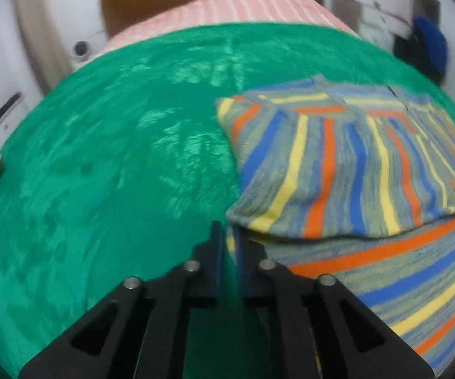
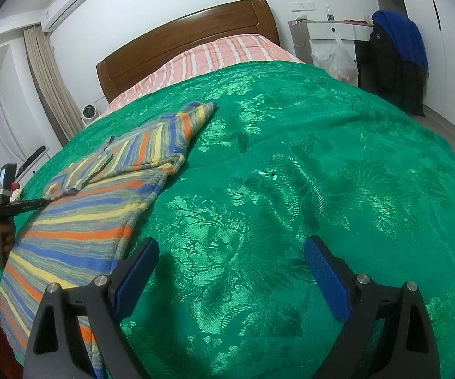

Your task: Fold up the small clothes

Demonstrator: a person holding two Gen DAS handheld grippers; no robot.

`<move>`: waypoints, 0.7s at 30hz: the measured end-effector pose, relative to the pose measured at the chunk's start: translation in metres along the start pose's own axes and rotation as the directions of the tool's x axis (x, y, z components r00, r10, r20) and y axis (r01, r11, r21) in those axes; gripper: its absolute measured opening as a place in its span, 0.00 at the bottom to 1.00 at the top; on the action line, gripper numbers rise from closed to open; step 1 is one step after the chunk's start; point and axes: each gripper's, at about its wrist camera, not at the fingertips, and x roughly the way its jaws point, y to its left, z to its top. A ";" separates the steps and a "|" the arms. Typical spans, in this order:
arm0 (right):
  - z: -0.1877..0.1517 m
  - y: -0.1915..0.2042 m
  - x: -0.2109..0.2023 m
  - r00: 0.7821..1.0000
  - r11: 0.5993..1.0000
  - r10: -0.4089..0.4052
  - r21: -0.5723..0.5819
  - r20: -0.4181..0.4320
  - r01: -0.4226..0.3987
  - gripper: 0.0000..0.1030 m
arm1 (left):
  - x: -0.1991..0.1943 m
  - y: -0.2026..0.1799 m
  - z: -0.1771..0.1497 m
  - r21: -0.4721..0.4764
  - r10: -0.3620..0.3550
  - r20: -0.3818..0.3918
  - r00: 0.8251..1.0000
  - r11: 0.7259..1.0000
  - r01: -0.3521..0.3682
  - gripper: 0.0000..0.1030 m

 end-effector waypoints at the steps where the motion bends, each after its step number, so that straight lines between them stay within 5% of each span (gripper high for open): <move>1: 0.000 0.000 0.000 1.000 1.000 0.001 0.001 0.001 -0.001 0.90 | -0.002 0.006 -0.007 -0.029 0.013 0.000 1.000 0.999 -0.013 0.00; 4: -0.001 -0.001 0.000 1.000 1.000 0.004 0.002 0.002 -0.004 0.90 | -0.001 0.040 -0.012 -0.189 -0.080 -0.025 0.997 0.979 0.073 0.00; 10: -0.001 -0.001 0.000 1.000 1.000 0.004 0.002 0.002 -0.004 0.90 | -0.023 0.058 -0.028 -0.254 -0.221 -0.040 0.975 0.945 0.204 0.08; 11: -0.001 -0.001 0.000 1.000 1.000 0.004 0.003 0.002 -0.004 0.90 | -0.031 0.057 -0.029 -0.256 -0.230 -0.047 0.972 0.943 0.211 0.27; 12: -0.001 -0.001 0.000 1.000 1.000 0.004 0.002 0.002 -0.004 0.90 | -0.038 0.057 -0.032 -0.250 -0.226 -0.053 0.973 0.946 0.206 0.57; 14: -0.001 -0.001 0.000 1.000 1.000 0.004 0.002 0.002 -0.004 0.90 | -0.058 0.053 -0.036 -0.220 -0.178 -0.043 0.983 0.962 0.164 0.83; 21: -0.001 0.000 0.000 1.000 1.000 -0.001 -0.001 0.002 0.001 0.90 | -0.085 0.072 -0.076 -0.199 -0.097 -0.023 0.995 0.976 0.090 0.92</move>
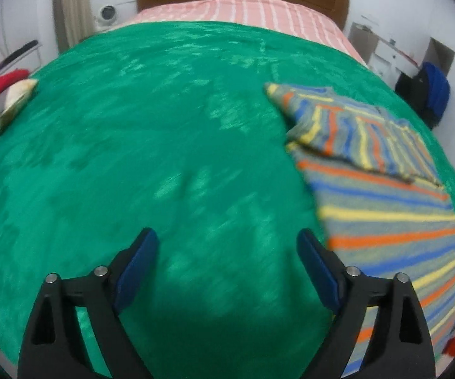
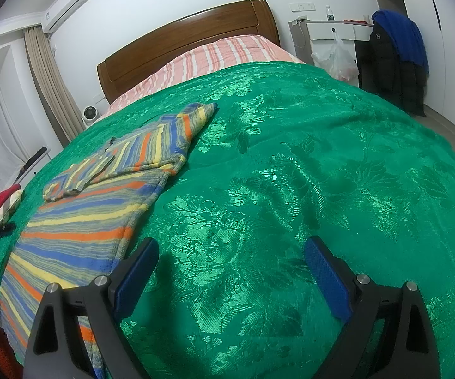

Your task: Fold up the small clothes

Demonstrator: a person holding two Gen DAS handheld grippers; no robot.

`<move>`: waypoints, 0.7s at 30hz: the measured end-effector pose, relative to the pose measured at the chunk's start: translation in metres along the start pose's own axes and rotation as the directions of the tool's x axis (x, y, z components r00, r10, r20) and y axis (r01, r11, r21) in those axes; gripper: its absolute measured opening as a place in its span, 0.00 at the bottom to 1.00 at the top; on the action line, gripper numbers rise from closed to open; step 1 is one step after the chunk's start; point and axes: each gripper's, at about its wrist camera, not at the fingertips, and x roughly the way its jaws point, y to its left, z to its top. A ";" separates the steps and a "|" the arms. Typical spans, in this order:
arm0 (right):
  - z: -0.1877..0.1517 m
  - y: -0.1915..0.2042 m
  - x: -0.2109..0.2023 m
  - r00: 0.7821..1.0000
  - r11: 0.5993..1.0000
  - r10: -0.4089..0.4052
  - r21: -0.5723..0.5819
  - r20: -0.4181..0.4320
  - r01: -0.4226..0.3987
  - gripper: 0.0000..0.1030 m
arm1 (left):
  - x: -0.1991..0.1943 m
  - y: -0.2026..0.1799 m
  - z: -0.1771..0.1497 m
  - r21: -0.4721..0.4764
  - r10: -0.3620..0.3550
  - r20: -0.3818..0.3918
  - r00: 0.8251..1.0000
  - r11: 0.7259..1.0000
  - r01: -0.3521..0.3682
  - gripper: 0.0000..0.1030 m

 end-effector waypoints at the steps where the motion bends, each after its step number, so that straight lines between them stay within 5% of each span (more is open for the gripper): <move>1: 0.000 0.000 0.000 1.000 1.000 -0.003 -0.002 0.000 0.003 0.90 | 0.004 0.005 -0.003 -0.010 0.020 0.003 1.000 1.000 -0.020 0.92; 7: -0.001 0.001 -0.001 1.000 1.000 -0.001 -0.004 0.010 0.001 0.90 | 0.020 0.020 -0.032 -0.011 0.034 0.113 0.993 0.999 -0.033 0.99; 21: -0.004 -0.001 -0.004 1.000 1.000 0.006 -0.005 0.029 -0.006 0.90 | 0.018 0.008 -0.038 0.011 0.076 0.136 0.988 0.997 -0.078 1.00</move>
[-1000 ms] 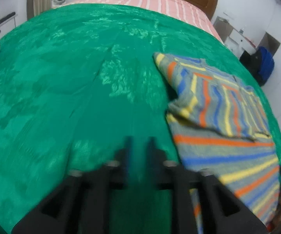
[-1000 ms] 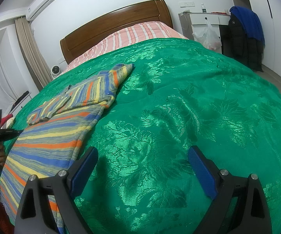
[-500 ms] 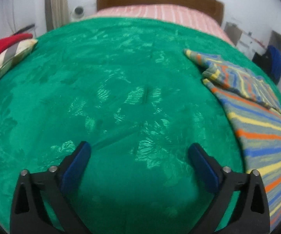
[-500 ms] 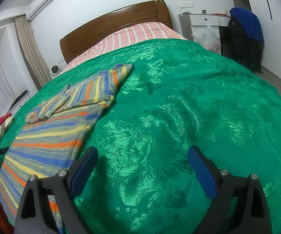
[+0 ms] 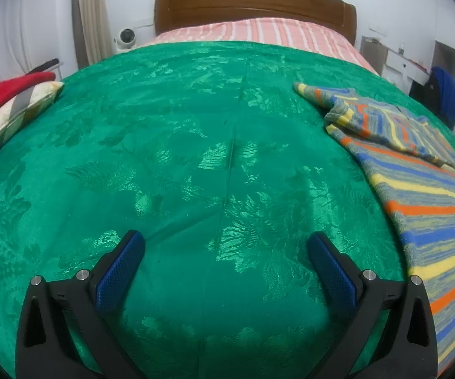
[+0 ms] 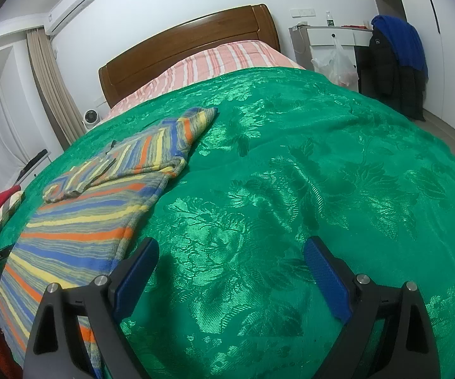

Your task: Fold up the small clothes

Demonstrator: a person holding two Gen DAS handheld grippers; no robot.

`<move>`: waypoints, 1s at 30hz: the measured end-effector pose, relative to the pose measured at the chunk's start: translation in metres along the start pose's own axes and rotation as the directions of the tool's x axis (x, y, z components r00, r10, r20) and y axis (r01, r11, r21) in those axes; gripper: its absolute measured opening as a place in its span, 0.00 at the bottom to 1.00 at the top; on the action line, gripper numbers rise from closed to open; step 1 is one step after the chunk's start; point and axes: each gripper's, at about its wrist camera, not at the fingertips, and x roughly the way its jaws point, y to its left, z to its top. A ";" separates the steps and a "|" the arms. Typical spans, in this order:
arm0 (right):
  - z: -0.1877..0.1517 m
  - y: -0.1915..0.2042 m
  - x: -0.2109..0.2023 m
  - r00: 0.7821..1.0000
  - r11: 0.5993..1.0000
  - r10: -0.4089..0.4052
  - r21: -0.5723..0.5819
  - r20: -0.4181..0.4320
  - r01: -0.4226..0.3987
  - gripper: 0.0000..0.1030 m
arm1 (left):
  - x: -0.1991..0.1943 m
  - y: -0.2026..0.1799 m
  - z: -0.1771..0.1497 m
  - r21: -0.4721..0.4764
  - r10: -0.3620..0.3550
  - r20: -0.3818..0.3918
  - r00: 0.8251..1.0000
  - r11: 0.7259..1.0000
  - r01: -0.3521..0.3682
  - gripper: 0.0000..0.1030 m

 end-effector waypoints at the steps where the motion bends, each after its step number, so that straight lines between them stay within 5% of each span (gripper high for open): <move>1: 0.000 0.000 0.000 1.000 1.000 0.000 0.000 0.000 0.000 0.90 | 0.000 -0.001 0.000 0.000 0.000 0.001 1.000 1.000 0.000 1.00; 30: 0.000 -0.001 0.000 1.000 1.000 0.006 0.004 0.003 -0.006 0.90 | 0.003 -0.002 0.000 0.000 0.002 0.008 1.000 1.000 -0.002 1.00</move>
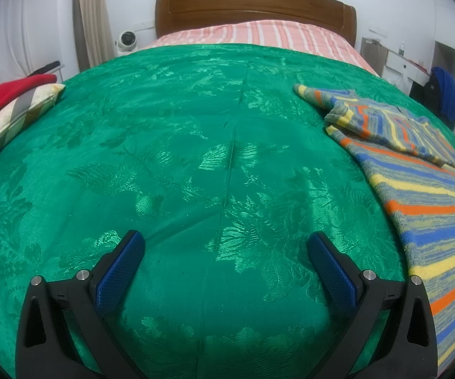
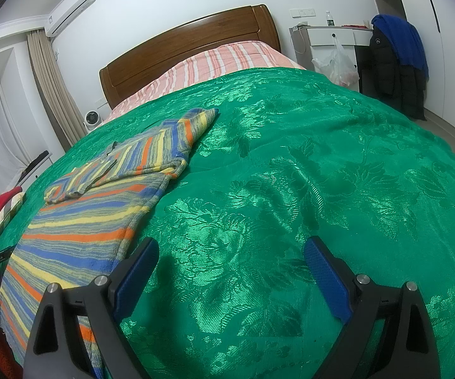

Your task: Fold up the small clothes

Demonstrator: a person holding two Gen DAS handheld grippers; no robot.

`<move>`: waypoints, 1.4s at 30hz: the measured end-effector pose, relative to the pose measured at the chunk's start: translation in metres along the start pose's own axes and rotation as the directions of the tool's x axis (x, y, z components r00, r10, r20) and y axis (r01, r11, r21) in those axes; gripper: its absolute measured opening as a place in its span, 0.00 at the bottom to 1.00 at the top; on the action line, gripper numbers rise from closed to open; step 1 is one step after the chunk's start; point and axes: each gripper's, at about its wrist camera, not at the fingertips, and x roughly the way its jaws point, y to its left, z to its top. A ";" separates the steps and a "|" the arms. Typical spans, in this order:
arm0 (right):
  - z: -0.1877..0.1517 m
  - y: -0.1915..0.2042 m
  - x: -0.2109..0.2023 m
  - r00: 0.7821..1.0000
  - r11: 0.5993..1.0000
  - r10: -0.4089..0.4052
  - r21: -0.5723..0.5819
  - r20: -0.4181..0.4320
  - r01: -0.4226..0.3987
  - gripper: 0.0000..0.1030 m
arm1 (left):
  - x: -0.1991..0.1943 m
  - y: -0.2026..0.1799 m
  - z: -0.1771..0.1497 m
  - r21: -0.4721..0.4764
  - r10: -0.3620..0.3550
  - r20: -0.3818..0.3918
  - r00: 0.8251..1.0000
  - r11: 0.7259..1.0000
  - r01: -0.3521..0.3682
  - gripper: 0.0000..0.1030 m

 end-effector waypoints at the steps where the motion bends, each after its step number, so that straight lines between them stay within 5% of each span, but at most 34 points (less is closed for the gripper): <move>1: 0.000 0.000 0.000 1.000 1.000 0.000 0.000 0.000 0.000 0.90 | 0.000 0.000 0.000 0.000 0.000 0.000 1.000 1.000 0.000 1.00; 26: 0.000 0.000 0.000 1.000 1.000 -0.002 -0.001 -0.002 0.002 0.90 | 0.002 0.001 0.002 0.000 -0.005 0.004 1.000 1.000 0.005 1.00; 42: 0.001 0.012 0.009 0.996 0.996 -0.073 -0.051 -0.041 0.071 0.90 | 0.003 0.000 0.004 0.002 0.002 0.015 1.000 1.000 -0.002 1.00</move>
